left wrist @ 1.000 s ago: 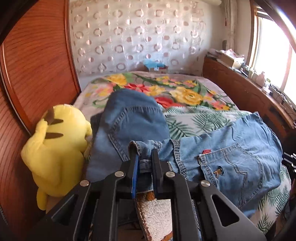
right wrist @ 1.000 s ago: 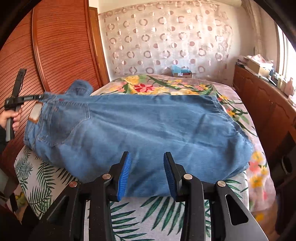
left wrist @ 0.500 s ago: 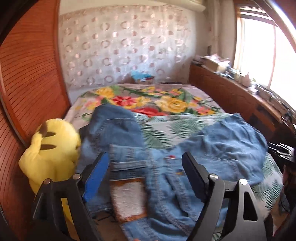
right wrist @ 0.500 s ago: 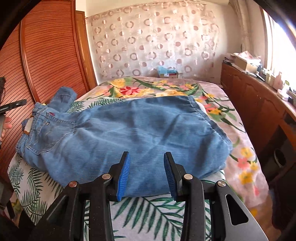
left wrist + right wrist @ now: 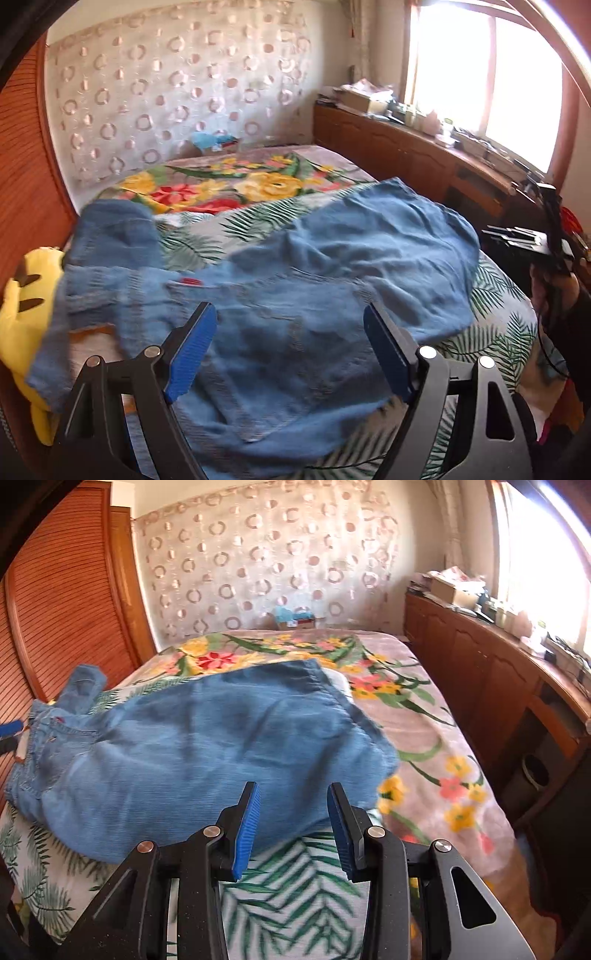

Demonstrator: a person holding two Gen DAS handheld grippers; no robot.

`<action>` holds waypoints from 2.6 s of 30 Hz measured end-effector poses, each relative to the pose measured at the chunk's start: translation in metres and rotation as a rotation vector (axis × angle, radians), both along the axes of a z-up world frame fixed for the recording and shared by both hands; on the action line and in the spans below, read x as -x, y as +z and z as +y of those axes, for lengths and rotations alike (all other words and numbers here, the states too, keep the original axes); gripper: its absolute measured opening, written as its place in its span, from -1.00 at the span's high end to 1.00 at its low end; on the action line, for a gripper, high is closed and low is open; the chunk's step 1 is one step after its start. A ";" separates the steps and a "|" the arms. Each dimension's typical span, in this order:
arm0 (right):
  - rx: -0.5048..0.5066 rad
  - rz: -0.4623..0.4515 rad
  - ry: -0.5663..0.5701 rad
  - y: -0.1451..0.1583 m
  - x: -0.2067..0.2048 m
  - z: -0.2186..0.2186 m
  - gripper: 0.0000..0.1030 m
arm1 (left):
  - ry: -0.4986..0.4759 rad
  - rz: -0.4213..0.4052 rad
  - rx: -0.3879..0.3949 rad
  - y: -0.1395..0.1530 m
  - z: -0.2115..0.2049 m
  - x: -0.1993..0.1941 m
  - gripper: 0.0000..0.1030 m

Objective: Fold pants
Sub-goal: 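Fold the held edge over the jeans with the left gripper and release, then grasp the jeans leg hem with the right gripper and lift it over the jeans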

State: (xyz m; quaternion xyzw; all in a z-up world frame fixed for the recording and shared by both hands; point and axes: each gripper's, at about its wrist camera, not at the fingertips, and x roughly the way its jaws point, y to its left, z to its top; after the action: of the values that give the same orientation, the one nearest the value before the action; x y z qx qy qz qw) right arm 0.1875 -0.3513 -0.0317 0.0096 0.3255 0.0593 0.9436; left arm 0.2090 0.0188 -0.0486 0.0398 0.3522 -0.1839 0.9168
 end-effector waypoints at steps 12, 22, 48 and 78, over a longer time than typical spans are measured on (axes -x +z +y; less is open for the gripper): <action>-0.050 0.074 -0.123 -0.005 -0.027 -0.022 0.25 | -0.008 0.040 0.003 -0.021 -0.039 0.001 -0.60; -0.128 0.125 -0.123 -0.004 -0.044 -0.020 0.25 | -0.023 0.050 -0.004 -0.027 -0.053 0.005 -0.60; -0.104 -0.048 0.018 0.068 -0.032 0.010 0.98 | 0.053 0.026 0.018 -0.017 -0.009 0.020 -0.60; -0.007 -0.027 0.620 0.072 0.014 0.191 0.88 | 0.227 0.002 0.033 -0.010 0.090 0.045 -0.60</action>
State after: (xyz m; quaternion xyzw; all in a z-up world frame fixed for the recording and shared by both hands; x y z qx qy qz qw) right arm 0.1731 -0.1599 0.0401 -0.0879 0.3002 0.3455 0.8848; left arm 0.1643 0.1090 -0.0587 -0.0159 0.3521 -0.0846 0.9320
